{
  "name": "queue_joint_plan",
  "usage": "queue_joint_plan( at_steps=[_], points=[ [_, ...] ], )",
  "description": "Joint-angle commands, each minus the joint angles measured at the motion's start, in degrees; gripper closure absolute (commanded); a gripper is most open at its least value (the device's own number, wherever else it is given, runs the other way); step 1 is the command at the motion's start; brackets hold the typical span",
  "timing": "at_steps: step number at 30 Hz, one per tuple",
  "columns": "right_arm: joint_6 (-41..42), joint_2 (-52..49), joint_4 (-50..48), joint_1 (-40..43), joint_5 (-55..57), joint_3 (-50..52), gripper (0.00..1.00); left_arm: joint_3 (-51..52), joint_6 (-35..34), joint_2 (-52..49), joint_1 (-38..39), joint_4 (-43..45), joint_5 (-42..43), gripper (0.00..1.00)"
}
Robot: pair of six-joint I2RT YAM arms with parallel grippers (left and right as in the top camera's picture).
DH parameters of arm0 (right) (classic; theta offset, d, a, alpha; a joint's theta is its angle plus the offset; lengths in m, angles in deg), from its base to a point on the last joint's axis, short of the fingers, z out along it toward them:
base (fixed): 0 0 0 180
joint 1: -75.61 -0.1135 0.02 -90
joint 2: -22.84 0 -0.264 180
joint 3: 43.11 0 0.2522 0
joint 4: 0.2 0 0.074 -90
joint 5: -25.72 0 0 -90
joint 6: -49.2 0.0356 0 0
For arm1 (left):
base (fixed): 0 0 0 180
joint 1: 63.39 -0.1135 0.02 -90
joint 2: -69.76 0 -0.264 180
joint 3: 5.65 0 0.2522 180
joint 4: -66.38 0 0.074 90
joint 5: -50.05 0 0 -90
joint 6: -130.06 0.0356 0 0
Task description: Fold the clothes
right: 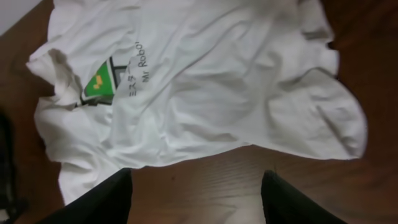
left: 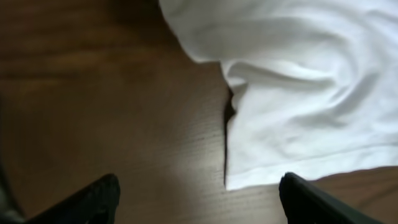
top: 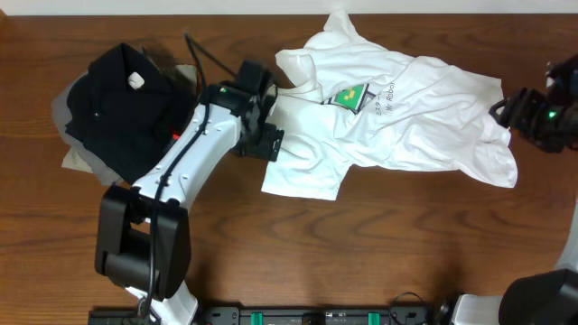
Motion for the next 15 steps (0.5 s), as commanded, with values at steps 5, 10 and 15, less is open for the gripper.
queue_joint_plan(
  at_steps=[5, 10, 15],
  points=[
    [1.3, -0.2, -3.4, -1.2, -4.0, 4.9, 0.36, 1.9, 5.0, -6.5, -1.4, 0.5, 11.8, 0.17],
    [1.3, -0.2, -3.8, -1.4, -3.8, 5.4, 0.36, 1.9, 5.6, -11.0, -0.6, -0.5, 12.6, 0.18],
    [1.3, -0.2, -3.7, -1.5, -3.0, 5.4, 0.36, 1.9, 5.8, -12.2, -0.5, -1.5, 12.4, 0.43]
  ],
)
